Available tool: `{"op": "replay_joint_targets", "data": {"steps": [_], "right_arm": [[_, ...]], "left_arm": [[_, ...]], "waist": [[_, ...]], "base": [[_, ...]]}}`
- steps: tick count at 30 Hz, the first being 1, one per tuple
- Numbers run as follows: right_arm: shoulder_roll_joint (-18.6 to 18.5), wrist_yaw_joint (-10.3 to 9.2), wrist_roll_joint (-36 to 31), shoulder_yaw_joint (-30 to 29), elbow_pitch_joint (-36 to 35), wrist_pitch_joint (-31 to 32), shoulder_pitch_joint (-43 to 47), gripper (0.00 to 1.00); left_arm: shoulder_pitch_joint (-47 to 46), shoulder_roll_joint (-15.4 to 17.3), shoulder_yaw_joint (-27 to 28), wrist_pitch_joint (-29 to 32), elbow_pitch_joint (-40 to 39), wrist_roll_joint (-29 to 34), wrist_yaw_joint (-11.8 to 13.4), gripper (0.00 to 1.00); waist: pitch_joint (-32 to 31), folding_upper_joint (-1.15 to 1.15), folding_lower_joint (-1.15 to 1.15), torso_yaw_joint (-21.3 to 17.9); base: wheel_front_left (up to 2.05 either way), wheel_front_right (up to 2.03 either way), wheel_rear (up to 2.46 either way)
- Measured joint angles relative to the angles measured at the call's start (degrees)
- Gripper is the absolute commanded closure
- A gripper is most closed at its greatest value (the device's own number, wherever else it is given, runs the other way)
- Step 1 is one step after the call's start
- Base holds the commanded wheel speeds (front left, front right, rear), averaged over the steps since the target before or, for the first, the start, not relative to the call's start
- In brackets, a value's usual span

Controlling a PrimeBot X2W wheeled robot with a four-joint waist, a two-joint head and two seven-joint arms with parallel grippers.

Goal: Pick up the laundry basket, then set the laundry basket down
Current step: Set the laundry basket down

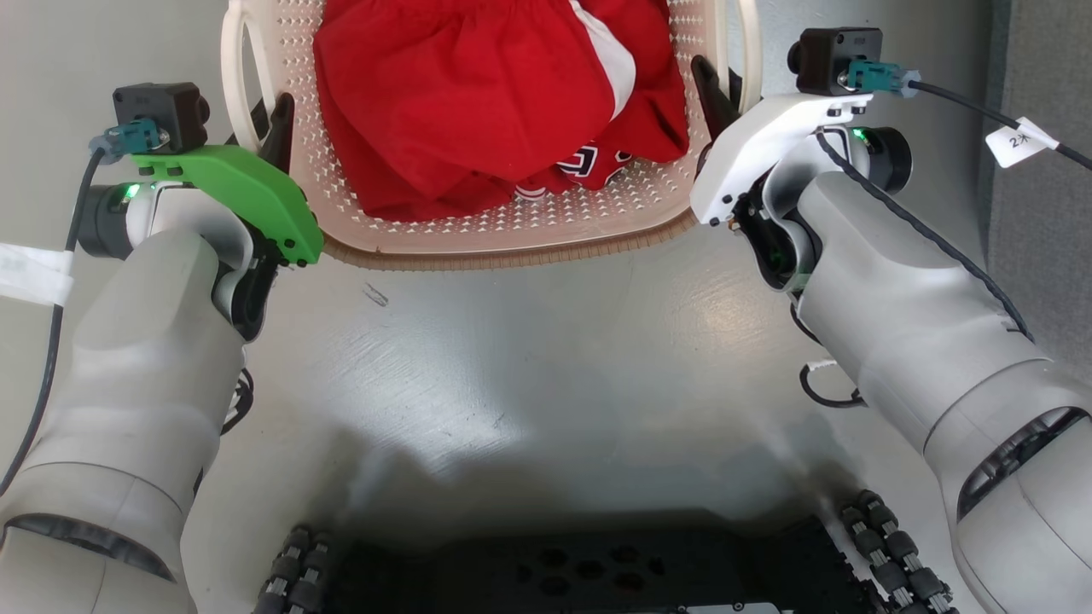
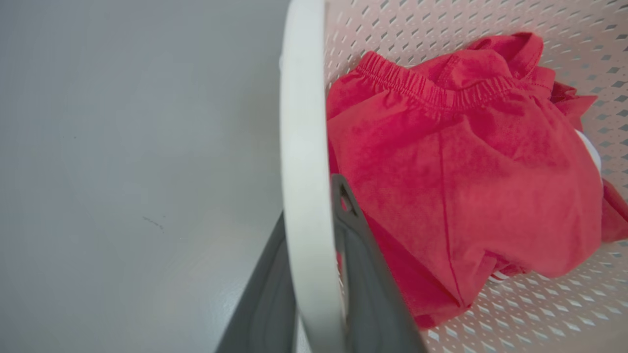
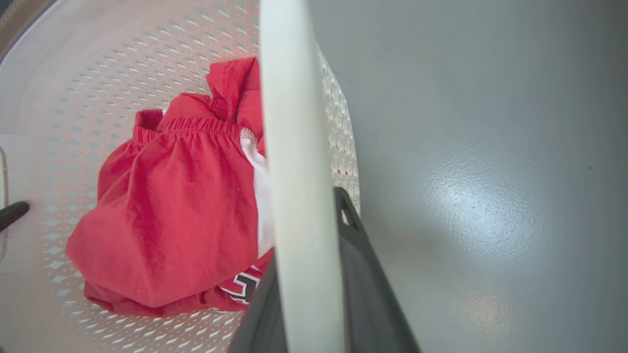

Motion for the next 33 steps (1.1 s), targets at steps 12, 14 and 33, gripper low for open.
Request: {"op": "replay_joint_targets", "data": {"steps": [12,14,33], "right_arm": [[-0.04,-0.01,0.01,0.01,0.23,-0.07,-0.66,0.97],[-0.07,-0.01,0.01,-0.18,0.20,-0.07,-0.69,0.70],[-0.34,0.60,0.47,-1.22,-0.51,-0.07,-0.98,0.00]], "left_arm": [[-0.95,-0.24,-0.01,-0.18,0.49,0.40,0.00,1.00],[-1.08,-0.26,-0.01,-0.19,0.62,0.45,0.00,0.69],[-1.79,0.47,0.12,-0.49,1.98,0.52,0.00,0.00]], "waist": [[0.85,0.00,0.00,0.24],[0.93,0.00,0.00,0.24],[1.35,0.00,0.00,0.38]], "base": [[0.00,0.00,0.00],[0.00,0.00,0.00],[0.00,0.00,0.00]]}}
